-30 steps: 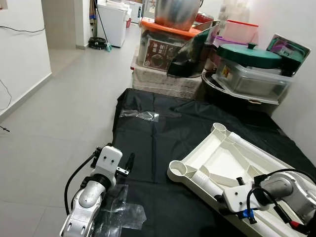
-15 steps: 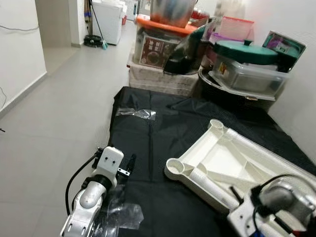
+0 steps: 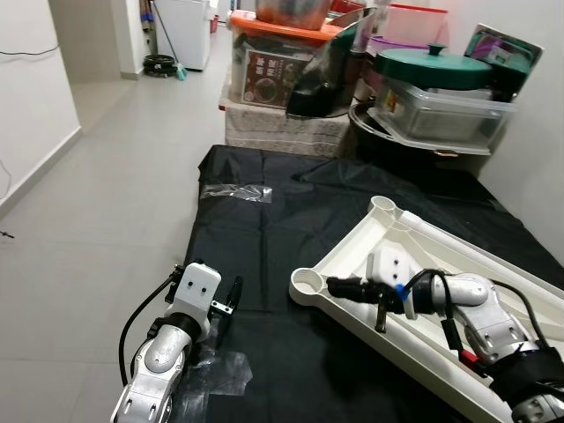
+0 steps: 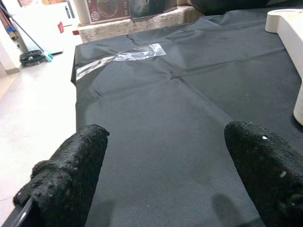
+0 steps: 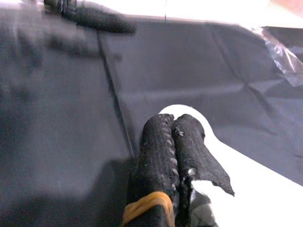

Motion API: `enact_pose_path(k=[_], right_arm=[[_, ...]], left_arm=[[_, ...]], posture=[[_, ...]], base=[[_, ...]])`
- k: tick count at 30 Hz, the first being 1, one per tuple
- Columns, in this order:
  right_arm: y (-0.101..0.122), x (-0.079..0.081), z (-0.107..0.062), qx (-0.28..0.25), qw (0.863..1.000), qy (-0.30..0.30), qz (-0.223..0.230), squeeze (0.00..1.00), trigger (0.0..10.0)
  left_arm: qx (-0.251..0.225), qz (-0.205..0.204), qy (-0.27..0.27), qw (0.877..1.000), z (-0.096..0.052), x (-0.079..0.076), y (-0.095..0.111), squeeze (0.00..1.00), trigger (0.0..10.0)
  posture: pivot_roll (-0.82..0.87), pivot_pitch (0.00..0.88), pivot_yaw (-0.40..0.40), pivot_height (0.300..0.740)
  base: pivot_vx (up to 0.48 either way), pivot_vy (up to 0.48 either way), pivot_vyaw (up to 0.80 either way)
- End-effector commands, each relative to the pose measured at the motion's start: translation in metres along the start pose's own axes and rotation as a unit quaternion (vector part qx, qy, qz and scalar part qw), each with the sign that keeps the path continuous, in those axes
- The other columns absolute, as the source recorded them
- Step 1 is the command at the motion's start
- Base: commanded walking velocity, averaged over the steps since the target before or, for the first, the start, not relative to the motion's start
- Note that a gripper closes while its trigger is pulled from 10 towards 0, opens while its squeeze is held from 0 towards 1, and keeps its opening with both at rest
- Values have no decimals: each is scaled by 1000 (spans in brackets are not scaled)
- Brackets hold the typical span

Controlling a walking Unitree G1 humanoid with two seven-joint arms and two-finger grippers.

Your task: Building children table

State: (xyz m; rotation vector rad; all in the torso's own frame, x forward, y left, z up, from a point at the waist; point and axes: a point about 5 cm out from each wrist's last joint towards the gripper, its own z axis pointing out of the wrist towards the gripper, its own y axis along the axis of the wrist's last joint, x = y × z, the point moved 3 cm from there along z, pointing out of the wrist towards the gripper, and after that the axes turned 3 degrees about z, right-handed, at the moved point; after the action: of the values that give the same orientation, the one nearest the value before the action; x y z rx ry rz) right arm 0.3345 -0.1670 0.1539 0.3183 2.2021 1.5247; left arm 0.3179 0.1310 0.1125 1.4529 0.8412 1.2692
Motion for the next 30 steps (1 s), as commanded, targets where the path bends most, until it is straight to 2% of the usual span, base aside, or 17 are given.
enact_pose_path(k=[1,2,3,5,7,8,9,10,11,13,16,21,24,25,27,28,30], right_arm=[[19,-12,2,-40,997,-38,45,0,10000],[19,-12,2,-40,997,-38,45,0,10000],[16,-23,11,-24,993,-87,73,0,10000],[16,-23,11,-24,993,-87,73,0,10000],[-4,-43,25,38,968,-204,141,0,10000],[-4,-43,25,38,968,-204,141,0,10000],[-15,-44,32,59,954,-240,170,1000,10000],[-21,-43,36,68,946,-257,188,1000,10000],[-21,-43,36,68,946,-257,188,1000,10000],[-27,-33,53,78,940,-263,203,1000,10000],[-29,-30,58,85,939,-264,202,1000,10000],[-33,-13,74,117,938,-244,214,1000,10000],[-45,-15,77,156,915,-288,234,1000,10000],[-45,-15,77,156,915,-288,234,1000,10000],[-49,-19,77,172,894,-324,258,1000,10000],[-49,-19,77,172,894,-324,258,1000,10000],[-51,-20,79,179,872,-353,289,1000,10000]], left_arm=[[1,2,-6,1000,0,-4,-1,0,10000],[1,2,-6,1000,0,-4,-1,0,10000],[1,2,-7,1000,0,-4,-1,0,10000],[1,2,-7,1000,0,-4,-1,0,10000],[0,2,-7,1000,1,-5,-1,0,10000],[0,2,-7,1000,1,-5,-1,0,10000],[-1,3,-7,1000,1,-5,-1,0,10000],[-1,3,-7,1000,2,-6,-1,0,10000],[-1,3,-7,1000,2,-6,-1,0,10000],[-1,4,-2,1000,1,-2,-1,0,10000],[-1,5,0,1000,1,-1,-1,0,10000],[0,6,0,1000,0,-2,-1,0,10000],[-1,5,-1,1000,1,-3,-1,0,10000],[-1,5,-1,1000,1,-3,-1,0,10000],[-1,5,-1,1000,1,-3,-1,0,10000],[-1,5,-1,1000,1,-3,-1,0,10000],[0,6,0,1000,2,-3,-1,0,10000]], posture=[[60,0,-142,740],[60,0,-142,740],[60,0,-142,740],[60,0,-142,740],[63,0,-141,740],[63,0,-141,740],[80,0,-147,740],[80,0,-147,740],[80,0,-147,740],[88,0,-149,740],[88,0,-149,740],[87,0,-152,740],[83,0,-150,740],[83,0,-150,740],[83,0,-153,740],[83,0,-153,740],[81,0,-157,740]], base=[[0,0,0],[0,0,0],[0,0,0],[0,0,0],[0,0,0],[0,0,0],[0,0,0],[0,0,0],[0,0,0],[0,0,0],[0,0,0],[0,0,0],[0,0,0],[0,0,0],[0,0,0],[0,0,0],[0,0,0]])
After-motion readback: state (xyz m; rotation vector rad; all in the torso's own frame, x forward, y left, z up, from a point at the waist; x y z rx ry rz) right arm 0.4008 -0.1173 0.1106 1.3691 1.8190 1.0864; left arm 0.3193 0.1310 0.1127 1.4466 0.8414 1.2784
